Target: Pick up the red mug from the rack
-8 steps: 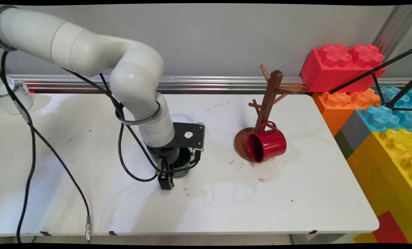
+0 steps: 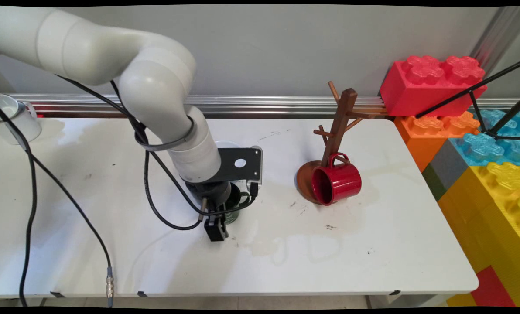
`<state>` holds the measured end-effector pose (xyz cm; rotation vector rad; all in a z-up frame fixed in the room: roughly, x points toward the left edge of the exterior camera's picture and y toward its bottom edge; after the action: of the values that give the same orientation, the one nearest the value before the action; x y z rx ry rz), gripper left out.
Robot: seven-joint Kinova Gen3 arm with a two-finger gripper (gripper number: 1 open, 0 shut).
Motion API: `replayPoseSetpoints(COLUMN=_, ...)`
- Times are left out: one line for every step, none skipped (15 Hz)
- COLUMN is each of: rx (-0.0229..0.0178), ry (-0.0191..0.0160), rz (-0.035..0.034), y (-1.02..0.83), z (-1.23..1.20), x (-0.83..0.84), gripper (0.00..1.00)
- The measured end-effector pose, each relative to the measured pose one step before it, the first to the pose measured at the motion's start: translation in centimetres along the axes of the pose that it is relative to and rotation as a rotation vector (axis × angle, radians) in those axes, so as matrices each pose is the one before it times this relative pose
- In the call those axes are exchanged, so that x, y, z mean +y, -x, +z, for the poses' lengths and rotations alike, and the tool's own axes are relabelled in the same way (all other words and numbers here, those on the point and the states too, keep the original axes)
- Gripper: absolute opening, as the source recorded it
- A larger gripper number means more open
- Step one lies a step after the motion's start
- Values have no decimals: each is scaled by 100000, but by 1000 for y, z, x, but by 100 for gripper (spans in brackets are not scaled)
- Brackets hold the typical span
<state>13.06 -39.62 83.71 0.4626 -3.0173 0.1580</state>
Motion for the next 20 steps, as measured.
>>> replayPoseSetpoints(rx=1535, ry=-194, rz=-764, y=-135, z=-420, x=148, gripper=100)
replayPoseSetpoints(rx=2363, ry=-379, rz=-1186, y=-237, z=-544, x=163, gripper=100)
replayPoseSetpoints(rx=2132, ry=-399, rz=-1096, y=-220, z=-437, x=117, gripper=100)
replayPoseSetpoints(rx=2700, ry=-401, rz=-1462, y=-328, z=-435, x=104, gripper=100)
replayPoseSetpoints(rx=2911, ry=-383, rz=-1777, y=-380, z=-357, x=79, gripper=100)
replayPoseSetpoints(rx=2625, ry=-336, rz=-1724, y=-342, z=-249, x=53, gripper=100)
replayPoseSetpoints(rx=1832, ry=-148, rz=-1299, y=-241, z=-88, x=23, gripper=100)
replayPoseSetpoints(rx=2739, ry=-168, rz=-1966, y=-374, z=-98, x=38, gripper=100)
replayPoseSetpoints(rx=1898, ry=-29, rz=-1809, y=-224, z=-1, x=22, gripper=100)
replayPoseSetpoints(rx=2731, ry=-20, rz=-2855, y=-308, z=48, x=17, gripper=100)
replayPoseSetpoints(rx=3238, ry=83, rz=-3255, y=-281, z=210, x=-20, gripper=100)
replayPoseSetpoints(rx=1692, ry=21, rz=-1771, y=-106, z=169, x=-53, gripper=100)
replayPoseSetpoints(rx=2498, ry=286, rz=-2315, y=-85, z=351, x=-99, gripper=100)
replayPoseSetpoints(rx=2805, ry=468, rz=-2504, y=28, z=473, x=-161, gripper=100)
replayPoseSetpoints(rx=2264, ry=510, rz=-1964, y=130, z=438, x=-162, gripper=100)
replayPoseSetpoints(rx=2596, ry=745, rz=-2075, y=244, z=490, x=-227, gripper=100)
replayPoseSetpoints(rx=1390, ry=476, rz=-1096, y=156, z=284, x=-131, gripper=100)
replayPoseSetpoints(rx=1971, ry=847, rz=-1526, y=282, z=415, x=-196, gripper=100)
replayPoseSetpoints(rx=1274, ry=589, rz=-1043, y=210, z=257, x=-142, gripper=100)
replayPoseSetpoints(rx=1871, ry=945, rz=-1598, y=341, z=344, x=-201, gripper=100)
